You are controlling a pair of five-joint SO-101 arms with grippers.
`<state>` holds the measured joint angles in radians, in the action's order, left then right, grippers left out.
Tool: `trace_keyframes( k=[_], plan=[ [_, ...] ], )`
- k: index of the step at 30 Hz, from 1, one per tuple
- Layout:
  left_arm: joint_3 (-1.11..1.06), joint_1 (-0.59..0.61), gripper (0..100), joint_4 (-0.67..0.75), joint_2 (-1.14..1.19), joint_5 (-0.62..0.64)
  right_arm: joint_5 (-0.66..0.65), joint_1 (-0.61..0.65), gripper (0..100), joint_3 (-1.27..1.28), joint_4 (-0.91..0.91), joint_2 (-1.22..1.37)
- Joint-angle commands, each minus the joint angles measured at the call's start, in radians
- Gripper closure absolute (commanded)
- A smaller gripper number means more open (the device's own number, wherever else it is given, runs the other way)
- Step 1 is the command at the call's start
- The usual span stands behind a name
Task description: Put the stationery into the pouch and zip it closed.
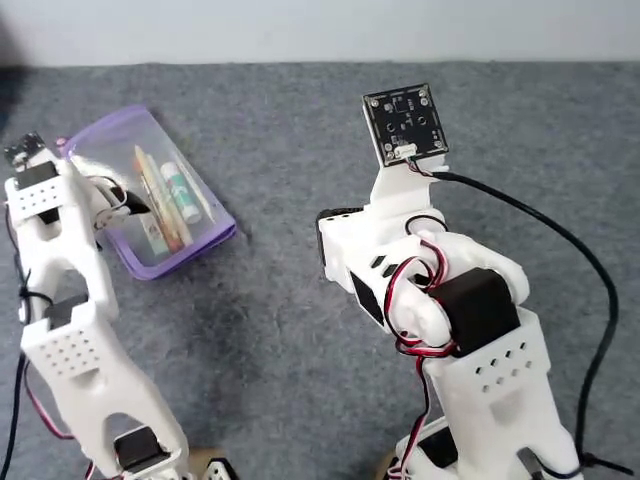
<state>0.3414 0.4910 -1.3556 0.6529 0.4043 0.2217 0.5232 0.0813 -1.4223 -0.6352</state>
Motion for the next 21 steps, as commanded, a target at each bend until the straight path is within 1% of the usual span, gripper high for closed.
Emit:
trace_keyframes(
  k=[1,4,6,8,13,17,21],
  plan=[
    [0.091,0.003,64,-0.017,0.055,-0.014,0.006,-0.012,99.1,-0.005,-0.004,-0.002],
    [0.180,0.002,64,-0.075,0.137,-0.011,0.006,-0.012,99.1,-0.005,-0.004,-0.002],
    [0.263,0.000,67,-0.114,0.193,-0.009,0.006,-0.012,99.1,-0.005,-0.004,-0.002],
    [0.349,0.000,74,-0.144,0.252,-0.009,0.008,-0.012,99.1,-0.005,-0.004,-0.002],
    [0.564,-0.009,99,-0.226,0.388,-0.014,0.008,-0.012,99.1,-0.005,-0.004,-0.002],
    [0.719,-0.034,99,-0.331,0.473,-0.009,0.009,-0.012,99.1,-0.005,-0.004,-0.005],
    [0.837,-0.043,99,-0.393,0.528,-0.006,0.009,-0.012,99.1,-0.005,-0.004,-0.012]
  ],
)
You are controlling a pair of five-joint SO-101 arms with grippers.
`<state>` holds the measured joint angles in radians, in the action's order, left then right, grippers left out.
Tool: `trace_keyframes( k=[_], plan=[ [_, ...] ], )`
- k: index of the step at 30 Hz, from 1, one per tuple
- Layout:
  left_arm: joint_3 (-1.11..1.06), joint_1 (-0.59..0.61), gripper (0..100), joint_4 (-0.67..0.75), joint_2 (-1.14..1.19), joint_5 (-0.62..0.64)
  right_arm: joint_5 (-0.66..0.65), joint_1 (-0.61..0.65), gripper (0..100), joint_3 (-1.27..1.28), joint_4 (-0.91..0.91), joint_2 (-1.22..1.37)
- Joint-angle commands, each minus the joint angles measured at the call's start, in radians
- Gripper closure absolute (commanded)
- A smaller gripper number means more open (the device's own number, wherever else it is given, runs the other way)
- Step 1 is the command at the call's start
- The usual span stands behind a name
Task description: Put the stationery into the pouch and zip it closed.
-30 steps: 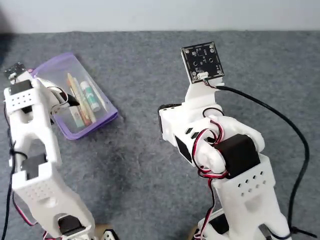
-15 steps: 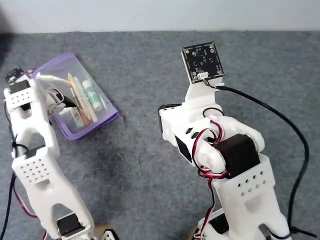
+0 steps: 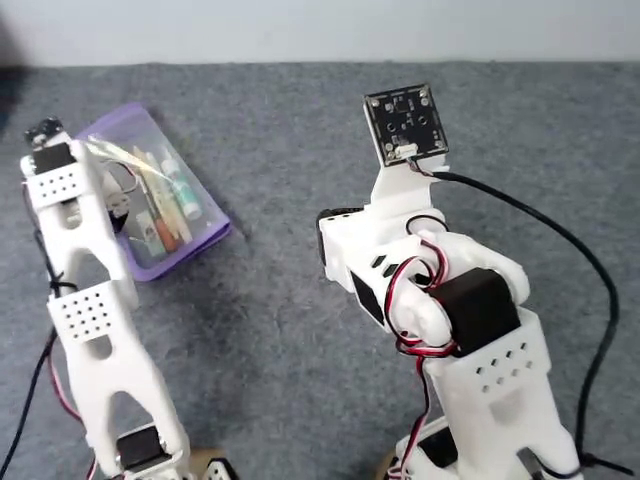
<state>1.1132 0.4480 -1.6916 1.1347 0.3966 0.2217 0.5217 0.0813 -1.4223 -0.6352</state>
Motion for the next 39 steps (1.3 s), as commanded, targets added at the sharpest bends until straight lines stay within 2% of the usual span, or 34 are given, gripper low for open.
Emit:
trace_keyframes(
  k=[1,25,33,39],
  plan=[
    [0.088,0.002,99,-0.061,0.052,0.009,0.009,-0.010,99.1,-0.005,-0.004,-0.012],
    [0.246,0.040,99,-0.064,0.058,0.034,0.012,-0.010,99.1,-0.005,0.005,-0.004],
    [0.018,-0.037,99,-0.064,-0.026,0.034,0.012,-0.010,99.1,-0.006,-0.001,-0.012],
    [-0.300,-0.160,99,-0.063,-0.226,0.034,0.012,-0.010,99.1,-0.006,0.001,-0.012]
  ],
)
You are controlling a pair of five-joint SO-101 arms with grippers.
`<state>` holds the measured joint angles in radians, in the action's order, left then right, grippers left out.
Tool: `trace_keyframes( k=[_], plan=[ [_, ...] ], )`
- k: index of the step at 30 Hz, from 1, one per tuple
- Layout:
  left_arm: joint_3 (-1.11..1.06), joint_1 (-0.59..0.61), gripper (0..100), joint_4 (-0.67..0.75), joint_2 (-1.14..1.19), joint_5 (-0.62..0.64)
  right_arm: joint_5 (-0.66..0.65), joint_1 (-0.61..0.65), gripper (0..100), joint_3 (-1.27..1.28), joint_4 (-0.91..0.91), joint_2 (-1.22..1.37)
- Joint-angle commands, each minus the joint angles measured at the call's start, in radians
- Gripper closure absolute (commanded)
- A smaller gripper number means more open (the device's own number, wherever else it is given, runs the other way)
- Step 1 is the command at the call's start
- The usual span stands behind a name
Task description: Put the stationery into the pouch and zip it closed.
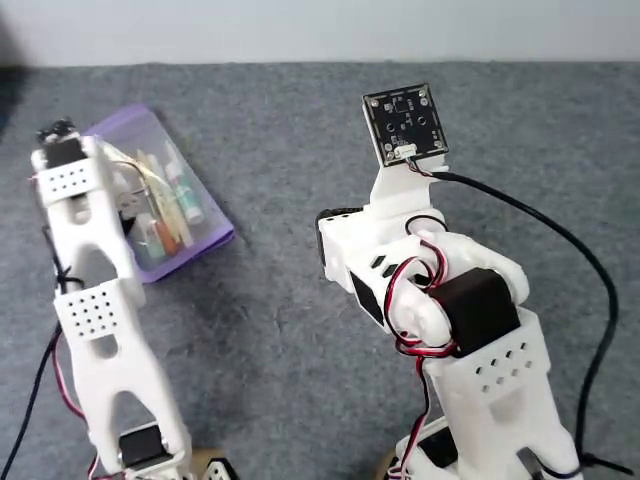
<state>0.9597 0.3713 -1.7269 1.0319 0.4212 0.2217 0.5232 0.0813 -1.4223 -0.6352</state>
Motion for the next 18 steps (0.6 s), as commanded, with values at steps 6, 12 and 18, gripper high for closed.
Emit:
trace_keyframes(
  k=[6,12,18],
  plan=[
    [-0.417,-0.215,99,-0.026,-0.327,0.009,0.012,-0.012,99.1,-0.006,0.002,-0.012],
    [-0.538,-0.325,99,-0.025,-0.448,0.009,0.012,-0.012,99.1,-0.006,0.005,-0.013],
    [-0.453,-0.244,99,0.032,-0.509,0.009,0.014,-0.012,99.1,-0.006,-0.002,-0.013]
  ],
)
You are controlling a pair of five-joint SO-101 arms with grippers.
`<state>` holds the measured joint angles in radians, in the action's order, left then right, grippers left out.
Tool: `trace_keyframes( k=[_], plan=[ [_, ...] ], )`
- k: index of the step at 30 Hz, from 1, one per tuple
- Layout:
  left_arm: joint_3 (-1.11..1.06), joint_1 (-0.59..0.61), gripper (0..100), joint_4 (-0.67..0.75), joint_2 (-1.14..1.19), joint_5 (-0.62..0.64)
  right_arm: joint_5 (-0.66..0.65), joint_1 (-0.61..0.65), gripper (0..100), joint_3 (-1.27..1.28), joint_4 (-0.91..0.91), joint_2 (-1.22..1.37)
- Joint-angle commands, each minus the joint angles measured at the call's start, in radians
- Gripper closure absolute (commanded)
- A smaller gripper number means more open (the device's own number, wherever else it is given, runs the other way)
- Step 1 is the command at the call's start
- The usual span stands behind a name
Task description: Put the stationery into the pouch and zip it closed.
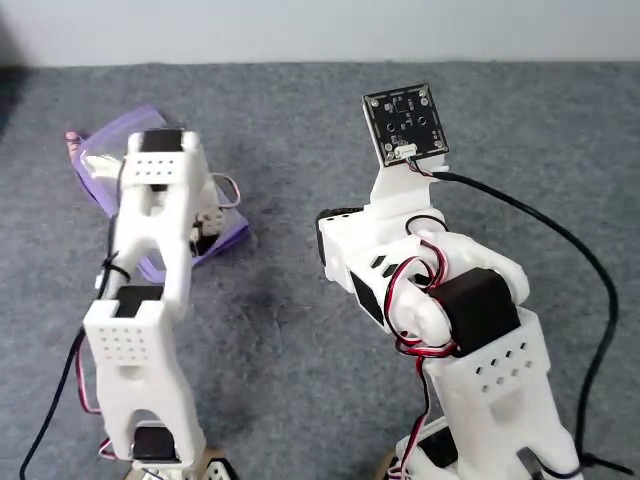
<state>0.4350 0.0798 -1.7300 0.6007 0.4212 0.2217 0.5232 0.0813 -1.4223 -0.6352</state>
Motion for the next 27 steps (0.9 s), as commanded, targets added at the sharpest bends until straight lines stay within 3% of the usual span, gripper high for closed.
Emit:
trace_keyframes(
  k=[1,10,16,22,27],
  plan=[
    [0.084,0.072,99,0.066,-0.078,0.009,0.014,-0.012,99.1,-0.006,-0.002,-0.013],
    [0.094,0.222,99,0.373,0.008,0.011,0.015,-0.010,99.1,-0.006,0.005,-0.013],
    [0.128,0.235,99,0.408,0.164,0.011,0.015,-0.010,99.1,-0.006,-0.004,-0.015],
    [0.300,0.227,99,0.301,0.302,0.008,0.014,-0.010,99.1,-0.006,-0.004,-0.015],
    [0.464,0.140,99,-0.003,0.427,-0.049,0.014,-0.010,99.1,-0.008,-0.004,-0.015]
  ],
)
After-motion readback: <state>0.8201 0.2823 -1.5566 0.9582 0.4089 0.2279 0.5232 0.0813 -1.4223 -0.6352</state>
